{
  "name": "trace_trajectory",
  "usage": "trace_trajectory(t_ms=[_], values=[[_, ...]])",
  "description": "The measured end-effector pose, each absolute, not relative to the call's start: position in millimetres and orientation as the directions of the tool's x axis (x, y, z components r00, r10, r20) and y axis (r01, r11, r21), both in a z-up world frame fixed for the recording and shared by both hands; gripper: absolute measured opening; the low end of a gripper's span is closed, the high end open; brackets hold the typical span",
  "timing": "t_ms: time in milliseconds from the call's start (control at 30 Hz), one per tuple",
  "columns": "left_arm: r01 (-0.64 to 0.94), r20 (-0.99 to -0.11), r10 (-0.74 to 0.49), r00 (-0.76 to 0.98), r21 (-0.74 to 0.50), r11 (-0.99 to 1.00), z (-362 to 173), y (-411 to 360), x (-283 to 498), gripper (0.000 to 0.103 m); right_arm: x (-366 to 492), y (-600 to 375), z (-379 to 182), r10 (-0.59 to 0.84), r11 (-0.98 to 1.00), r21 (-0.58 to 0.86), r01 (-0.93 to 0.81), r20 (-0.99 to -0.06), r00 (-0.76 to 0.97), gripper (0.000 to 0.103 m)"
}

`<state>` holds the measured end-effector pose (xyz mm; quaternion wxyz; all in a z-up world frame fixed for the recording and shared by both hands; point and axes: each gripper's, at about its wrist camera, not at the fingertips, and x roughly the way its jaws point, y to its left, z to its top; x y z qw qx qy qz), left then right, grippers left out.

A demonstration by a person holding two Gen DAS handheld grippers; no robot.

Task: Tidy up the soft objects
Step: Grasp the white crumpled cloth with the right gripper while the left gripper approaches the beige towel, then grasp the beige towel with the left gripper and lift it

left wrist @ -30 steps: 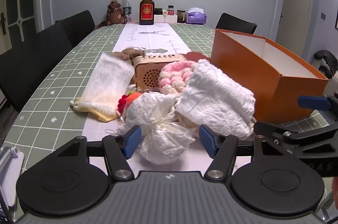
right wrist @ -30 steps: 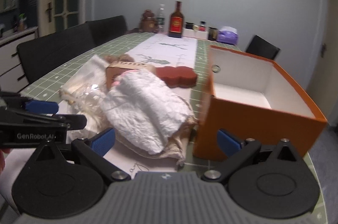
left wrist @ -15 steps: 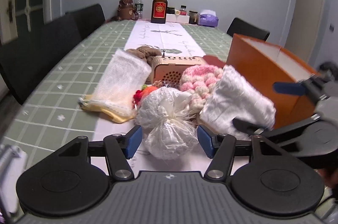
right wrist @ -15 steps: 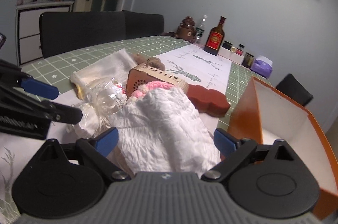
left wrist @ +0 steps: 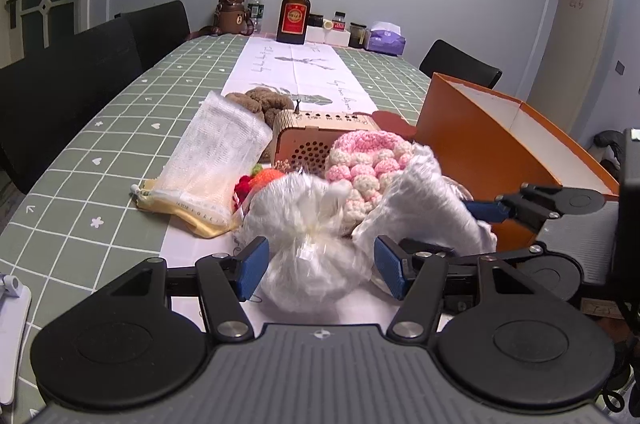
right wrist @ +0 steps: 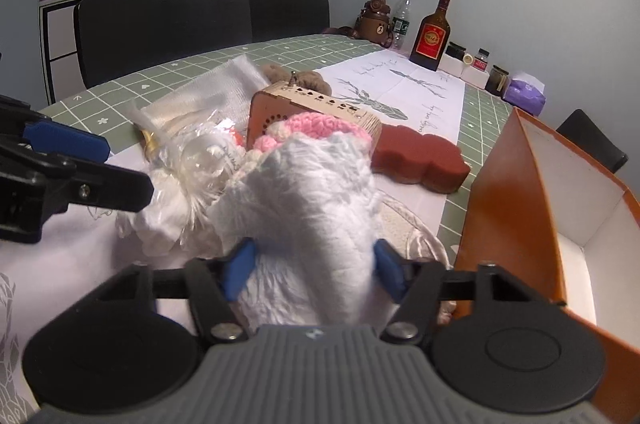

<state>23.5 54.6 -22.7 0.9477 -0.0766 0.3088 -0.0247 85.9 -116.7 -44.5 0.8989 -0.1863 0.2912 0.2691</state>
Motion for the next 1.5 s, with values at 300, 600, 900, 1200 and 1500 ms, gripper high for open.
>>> trace_trajectory(t_ms=[300,600,900,1200,1500], values=[[0.058,-0.562,-0.144,0.814,-0.168,0.984,-15.2,42.1,18.4,0.071,63.6,-136.8,-28.8,0.413,0.805,-0.105,-0.584,-0.607,0.679,0.013],[0.177,-0.609,-0.223,0.761,-0.136,0.975,-27.6,8.4,31.4,0.080,30.7,-192.0,-14.1,0.278,0.909,-0.081,-0.409,-0.612,0.740,0.013],[0.285,-0.617,-0.239,0.750,-0.025,0.958,-36.1,-40.2,56.9,0.089,30.0,-224.1,-33.7,0.219,0.943,-0.048,-0.330,-0.655,0.723,0.014],[0.150,-0.712,-0.078,0.698,0.038,0.988,-62.1,-53.3,92.2,0.087,36.0,-248.8,-45.6,0.221,0.958,0.019,-0.285,-0.679,0.700,0.014],[0.106,-0.722,-0.051,0.690,0.031,0.994,-79.0,-54.3,95.8,0.095,40.3,-240.0,-54.0,0.230,0.950,0.005,-0.312,-0.687,0.689,0.015]])
